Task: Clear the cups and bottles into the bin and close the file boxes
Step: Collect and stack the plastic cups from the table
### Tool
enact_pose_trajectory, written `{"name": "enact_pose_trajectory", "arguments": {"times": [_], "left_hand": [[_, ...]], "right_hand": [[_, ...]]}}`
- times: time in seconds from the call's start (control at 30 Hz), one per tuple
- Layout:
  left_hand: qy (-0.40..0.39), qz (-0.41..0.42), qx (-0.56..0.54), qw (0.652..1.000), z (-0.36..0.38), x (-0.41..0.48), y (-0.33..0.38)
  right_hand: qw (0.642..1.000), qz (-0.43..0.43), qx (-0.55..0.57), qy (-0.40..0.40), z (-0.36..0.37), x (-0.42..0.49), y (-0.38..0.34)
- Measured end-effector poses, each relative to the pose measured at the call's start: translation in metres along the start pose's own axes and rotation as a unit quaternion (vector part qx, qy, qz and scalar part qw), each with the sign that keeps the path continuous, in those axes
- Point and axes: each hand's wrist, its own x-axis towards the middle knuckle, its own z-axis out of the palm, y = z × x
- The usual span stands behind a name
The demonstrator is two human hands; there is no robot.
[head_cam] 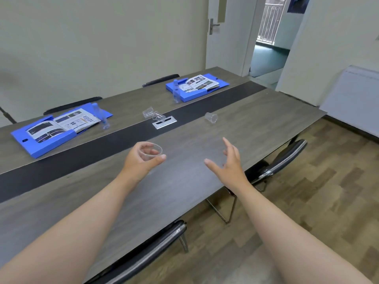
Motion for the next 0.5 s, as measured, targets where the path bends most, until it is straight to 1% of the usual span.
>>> {"name": "enact_pose_trajectory", "arguments": {"times": [0.17, 0.4, 0.5], "left_hand": [[0.042, -0.012, 0.010, 0.999, 0.010, -0.001, 0.003], [0.081, -0.007, 0.016, 0.997, 0.030, 0.032, -0.005], [0.090, -0.018, 0.018, 0.996, 0.037, 0.054, -0.013]], "right_hand": [[1.000, -0.004, -0.003, 0.002, -0.029, 0.019, 0.016], [1.000, -0.021, -0.015, -0.014, -0.032, 0.081, 0.032], [0.999, -0.017, -0.019, -0.021, -0.027, 0.116, 0.039]]}}
